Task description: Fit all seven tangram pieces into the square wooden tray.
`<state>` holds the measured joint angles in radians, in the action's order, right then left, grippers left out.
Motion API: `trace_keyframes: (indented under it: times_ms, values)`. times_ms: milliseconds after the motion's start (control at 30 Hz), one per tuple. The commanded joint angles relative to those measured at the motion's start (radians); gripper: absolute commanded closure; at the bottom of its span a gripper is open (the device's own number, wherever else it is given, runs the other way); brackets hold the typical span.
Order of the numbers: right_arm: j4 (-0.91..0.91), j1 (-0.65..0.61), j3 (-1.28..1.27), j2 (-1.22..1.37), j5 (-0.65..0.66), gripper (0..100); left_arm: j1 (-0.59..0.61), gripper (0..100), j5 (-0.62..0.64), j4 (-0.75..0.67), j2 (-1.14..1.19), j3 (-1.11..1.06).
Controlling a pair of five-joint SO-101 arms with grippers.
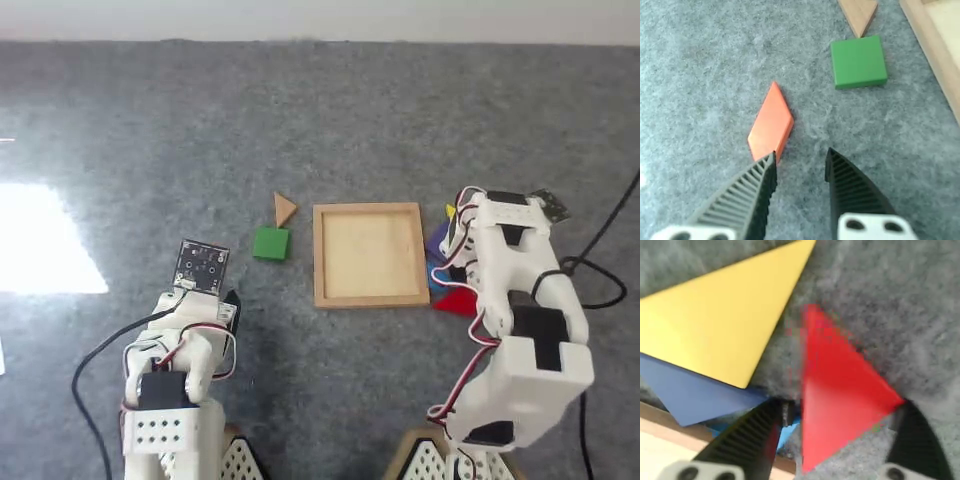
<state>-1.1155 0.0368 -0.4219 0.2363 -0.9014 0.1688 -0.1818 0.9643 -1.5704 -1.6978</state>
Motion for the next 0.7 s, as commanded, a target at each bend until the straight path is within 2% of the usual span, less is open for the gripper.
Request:
trace_keyframes:
  times_ms: [0,200,400,467,600,667]
  values:
    - [-0.001,0.033,0.055,0.01,0.049,84.5,0.006,85,-0.012,0.0,-0.017,0.008]
    - [-0.007,0.045,0.057,-0.004,0.077,85.7,0.006,85,-0.012,0.0,-0.017,0.008]
    - [-0.01,0.11,0.018,-0.17,0.098,85.8,0.006,85,-0.012,0.0,-0.017,0.008]
    - [-0.005,0.114,0.011,-0.225,0.218,85.8,0.006,85,-0.012,0.0,-0.017,0.008]
    - [-0.012,0.119,0.008,-0.266,0.637,85.4,0.006,85,-0.012,0.0,-0.017,0.008]
    - [-0.012,0.153,0.008,-0.265,0.678,85.4,0.006,85,-0.012,0.0,-0.017,0.008]
